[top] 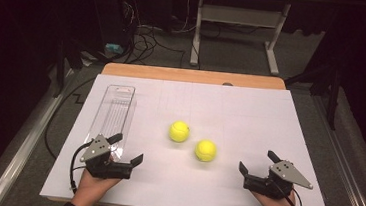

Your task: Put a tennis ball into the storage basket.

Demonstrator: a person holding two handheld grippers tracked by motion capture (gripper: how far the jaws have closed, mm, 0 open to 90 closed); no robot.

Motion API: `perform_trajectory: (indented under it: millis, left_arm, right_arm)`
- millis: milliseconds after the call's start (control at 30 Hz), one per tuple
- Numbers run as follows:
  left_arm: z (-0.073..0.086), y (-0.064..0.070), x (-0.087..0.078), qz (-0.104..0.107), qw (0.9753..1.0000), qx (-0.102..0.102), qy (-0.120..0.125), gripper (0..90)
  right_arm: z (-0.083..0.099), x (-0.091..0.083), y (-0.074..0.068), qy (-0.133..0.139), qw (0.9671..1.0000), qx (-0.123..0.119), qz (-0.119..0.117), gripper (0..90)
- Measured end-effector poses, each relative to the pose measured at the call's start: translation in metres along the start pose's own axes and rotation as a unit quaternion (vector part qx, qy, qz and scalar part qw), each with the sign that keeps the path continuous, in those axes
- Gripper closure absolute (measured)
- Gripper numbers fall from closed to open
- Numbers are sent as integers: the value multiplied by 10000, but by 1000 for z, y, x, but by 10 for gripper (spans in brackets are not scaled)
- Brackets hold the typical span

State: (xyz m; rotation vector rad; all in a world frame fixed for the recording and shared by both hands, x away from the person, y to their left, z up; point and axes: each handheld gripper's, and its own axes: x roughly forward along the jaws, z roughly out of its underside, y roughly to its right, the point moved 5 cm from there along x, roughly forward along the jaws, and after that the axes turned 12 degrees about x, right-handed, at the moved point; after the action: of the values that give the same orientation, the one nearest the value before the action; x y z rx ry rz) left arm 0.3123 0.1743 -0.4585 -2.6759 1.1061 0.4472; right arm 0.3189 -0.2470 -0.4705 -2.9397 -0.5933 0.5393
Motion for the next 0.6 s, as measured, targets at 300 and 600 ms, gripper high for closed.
perform_trajectory:
  millis: [300, 600]
  left_arm:
    - [0, -1, 1, -38, 10000, -56, 30, 0]
    - [-2, 0, 2, -14, 10000, -45, 31, 0]
  right_arm:
    - [-2, -2, 2, 106, 9999, 31, -16, 0]
    - [-2, -2, 2, 124, 9999, 15, -2, 0]
